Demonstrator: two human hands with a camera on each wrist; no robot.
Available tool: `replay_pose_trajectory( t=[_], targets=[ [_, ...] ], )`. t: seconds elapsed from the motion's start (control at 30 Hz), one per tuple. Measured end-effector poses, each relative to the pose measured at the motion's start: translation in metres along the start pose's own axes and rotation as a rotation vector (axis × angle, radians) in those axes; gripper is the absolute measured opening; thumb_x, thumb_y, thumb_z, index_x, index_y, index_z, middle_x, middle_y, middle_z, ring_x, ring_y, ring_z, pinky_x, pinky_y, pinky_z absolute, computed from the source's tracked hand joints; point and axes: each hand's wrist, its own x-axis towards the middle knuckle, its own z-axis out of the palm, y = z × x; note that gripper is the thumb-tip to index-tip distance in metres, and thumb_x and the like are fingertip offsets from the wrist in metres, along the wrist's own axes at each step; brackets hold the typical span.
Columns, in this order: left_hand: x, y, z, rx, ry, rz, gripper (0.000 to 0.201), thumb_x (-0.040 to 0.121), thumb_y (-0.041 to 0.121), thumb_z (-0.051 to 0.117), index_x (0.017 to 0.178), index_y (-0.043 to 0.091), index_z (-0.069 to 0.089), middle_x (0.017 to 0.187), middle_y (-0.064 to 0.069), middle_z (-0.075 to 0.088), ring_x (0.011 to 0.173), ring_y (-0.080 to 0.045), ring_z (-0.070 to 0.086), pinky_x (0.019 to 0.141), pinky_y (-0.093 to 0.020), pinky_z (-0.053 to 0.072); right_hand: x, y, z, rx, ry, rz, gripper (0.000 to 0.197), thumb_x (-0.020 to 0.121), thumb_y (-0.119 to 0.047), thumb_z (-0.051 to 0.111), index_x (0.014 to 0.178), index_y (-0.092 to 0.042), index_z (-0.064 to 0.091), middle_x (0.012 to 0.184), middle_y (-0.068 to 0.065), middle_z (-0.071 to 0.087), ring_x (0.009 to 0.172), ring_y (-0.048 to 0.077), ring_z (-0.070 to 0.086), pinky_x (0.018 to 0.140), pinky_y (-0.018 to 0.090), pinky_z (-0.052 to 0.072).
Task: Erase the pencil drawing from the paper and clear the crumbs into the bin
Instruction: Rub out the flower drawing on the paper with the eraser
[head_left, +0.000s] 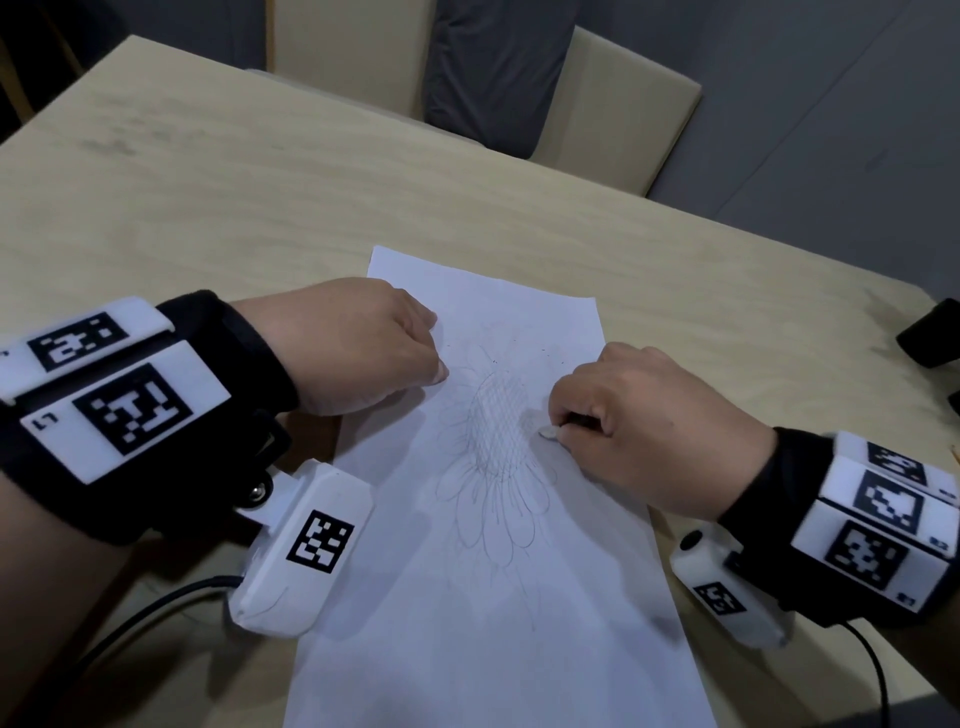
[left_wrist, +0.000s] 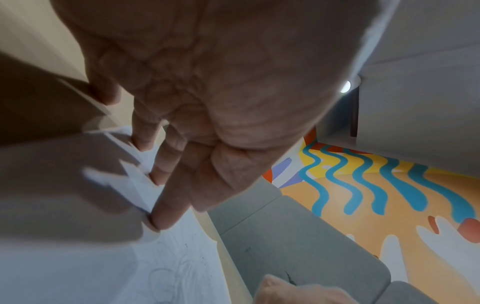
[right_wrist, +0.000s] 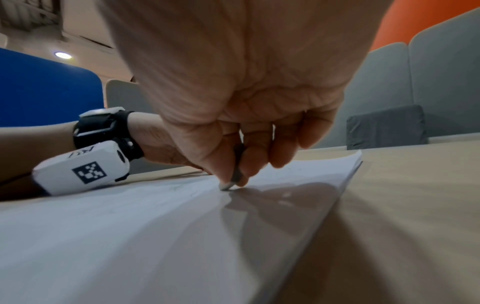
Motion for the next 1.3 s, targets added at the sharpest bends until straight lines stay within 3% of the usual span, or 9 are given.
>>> replay_pose_trajectory(
  t=[0.1,0.17,0.3,0.5,0.6,0.83,0.97,1.2,1.3],
  targets=[
    [0.0,0.0,0.0,0.003,0.001,-0.018,0.047,0.091,0.031,0.062,0.059,0.0,0.05,0.112,-0.008,0.065,0.116,-0.025,0.059,0.101,-0.052,0.043,-0.008,0.002,0.0,0.038,-0.054,-0.025,0.013,0.086,-0.024,0.049,0.078,-0.021,0.058,0.07,-0.008,0.06,0.08,0.016,0.048,0.075,0.031,0.04],
    [0.001,0.0,0.0,0.008,-0.007,-0.009,0.048,0.086,0.04,0.06,0.06,0.001,0.051,0.112,-0.009,0.064,0.104,-0.02,0.06,0.1,-0.054,0.043,-0.007,0.005,0.0,0.039,-0.03,-0.007,0.012,0.087,-0.023,0.052,0.077,-0.021,0.057,0.069,-0.008,0.06,0.079,0.017,0.048,0.075,0.032,0.041],
    [-0.003,0.004,-0.002,0.027,0.001,0.014,0.043,0.068,0.047,0.049,0.061,0.004,0.053,0.106,-0.005,0.066,0.119,-0.026,0.058,0.099,-0.055,0.044,-0.01,0.006,0.002,0.029,-0.003,-0.001,0.015,0.088,-0.022,0.054,0.073,-0.019,0.055,0.066,-0.006,0.059,0.077,0.018,0.049,0.073,0.034,0.043],
    [0.0,0.001,0.0,0.017,0.011,-0.002,0.049,0.088,0.039,0.06,0.059,0.001,0.049,0.112,-0.011,0.063,0.105,-0.02,0.059,0.1,-0.056,0.042,-0.012,0.009,0.002,0.019,0.01,0.043,0.015,0.089,-0.023,0.053,0.074,-0.019,0.056,0.066,-0.004,0.058,0.079,0.019,0.048,0.076,0.035,0.042],
    [-0.001,0.002,0.0,0.008,0.023,-0.02,0.048,0.092,0.031,0.061,0.058,-0.001,0.05,0.116,-0.01,0.063,0.118,-0.027,0.058,0.1,-0.055,0.042,-0.015,0.006,0.004,0.041,-0.028,0.008,0.018,0.087,-0.028,0.047,0.074,-0.018,0.055,0.066,-0.004,0.059,0.079,0.018,0.047,0.074,0.033,0.041],
    [-0.001,0.002,0.0,0.013,0.011,-0.017,0.044,0.09,0.034,0.062,0.063,-0.001,0.058,0.112,-0.009,0.065,0.118,-0.027,0.058,0.1,-0.055,0.043,-0.018,0.006,0.002,0.073,-0.027,0.0,0.017,0.085,-0.027,0.047,0.073,-0.02,0.056,0.065,-0.006,0.058,0.078,0.018,0.048,0.07,0.032,0.041],
    [-0.003,0.003,-0.001,0.026,-0.004,-0.004,0.049,0.069,0.047,0.049,0.07,0.0,0.064,0.112,-0.005,0.065,0.118,-0.025,0.058,0.101,-0.052,0.044,-0.018,0.011,0.002,0.054,-0.015,0.022,0.018,0.083,-0.028,0.044,0.073,-0.02,0.057,0.064,-0.007,0.057,0.078,0.019,0.048,0.071,0.033,0.04],
    [-0.001,0.0,-0.001,0.011,0.002,-0.019,0.044,0.083,0.042,0.059,0.062,0.003,0.056,0.112,-0.006,0.065,0.119,-0.027,0.058,0.1,-0.054,0.044,-0.021,0.015,0.005,0.115,-0.035,-0.014,0.021,0.086,-0.033,0.046,0.073,-0.021,0.058,0.065,-0.008,0.058,0.078,0.013,0.048,0.07,0.025,0.034],
    [0.0,0.0,0.0,0.016,-0.011,-0.037,0.047,0.083,0.042,0.06,0.067,-0.002,0.06,0.114,-0.008,0.063,0.118,-0.026,0.058,0.102,-0.053,0.043,-0.011,0.016,0.006,0.097,0.02,-0.016,0.02,0.09,-0.03,0.055,0.073,-0.02,0.06,0.064,-0.005,0.06,0.077,0.018,0.051,0.069,0.03,0.04]
  ],
)
